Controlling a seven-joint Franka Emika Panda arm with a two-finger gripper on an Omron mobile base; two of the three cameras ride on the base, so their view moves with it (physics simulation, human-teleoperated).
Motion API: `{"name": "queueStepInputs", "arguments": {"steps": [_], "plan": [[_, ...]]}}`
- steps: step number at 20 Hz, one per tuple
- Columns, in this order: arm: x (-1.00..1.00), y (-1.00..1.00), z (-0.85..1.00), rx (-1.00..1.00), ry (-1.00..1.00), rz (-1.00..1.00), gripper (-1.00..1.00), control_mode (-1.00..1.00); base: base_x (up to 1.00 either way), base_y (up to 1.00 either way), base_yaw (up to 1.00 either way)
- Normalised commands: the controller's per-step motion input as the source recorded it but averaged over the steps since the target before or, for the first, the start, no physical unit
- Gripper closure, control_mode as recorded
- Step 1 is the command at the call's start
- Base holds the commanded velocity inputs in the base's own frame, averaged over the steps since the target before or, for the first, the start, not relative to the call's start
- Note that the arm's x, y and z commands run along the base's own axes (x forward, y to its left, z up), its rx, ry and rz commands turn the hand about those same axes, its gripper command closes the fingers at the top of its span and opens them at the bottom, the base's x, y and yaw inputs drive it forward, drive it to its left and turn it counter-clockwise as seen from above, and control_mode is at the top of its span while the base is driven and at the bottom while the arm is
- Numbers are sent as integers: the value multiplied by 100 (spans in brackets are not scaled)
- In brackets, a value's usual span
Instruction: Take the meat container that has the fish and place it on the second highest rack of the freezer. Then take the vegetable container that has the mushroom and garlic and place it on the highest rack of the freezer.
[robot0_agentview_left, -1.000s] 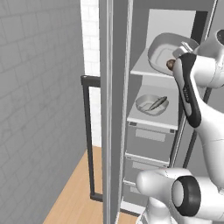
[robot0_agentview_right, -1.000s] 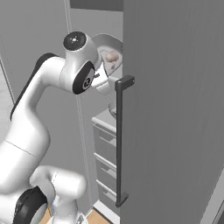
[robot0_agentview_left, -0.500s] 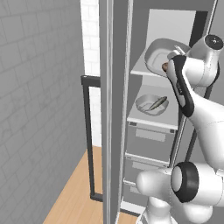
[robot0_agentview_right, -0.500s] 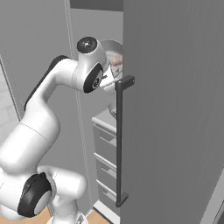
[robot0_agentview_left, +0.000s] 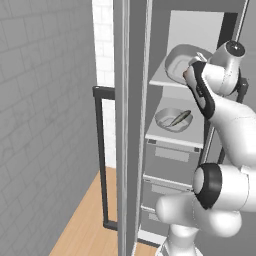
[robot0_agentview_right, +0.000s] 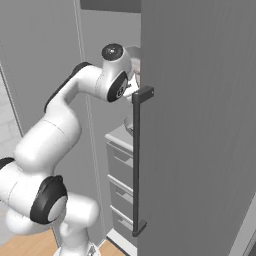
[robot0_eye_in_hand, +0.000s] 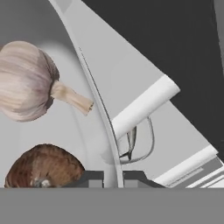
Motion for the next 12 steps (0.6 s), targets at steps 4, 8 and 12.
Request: {"name": "queueStepInputs", "arguments": {"steps": [4,8,12], "plan": [[60,-1,-28,-1,0,0,100,-100,0,0,0],[65,0,-16,-2,0,0,100,-100,0,0,0],[55,-15,-1,0,0,0,100,-100,0,0,0]]}}
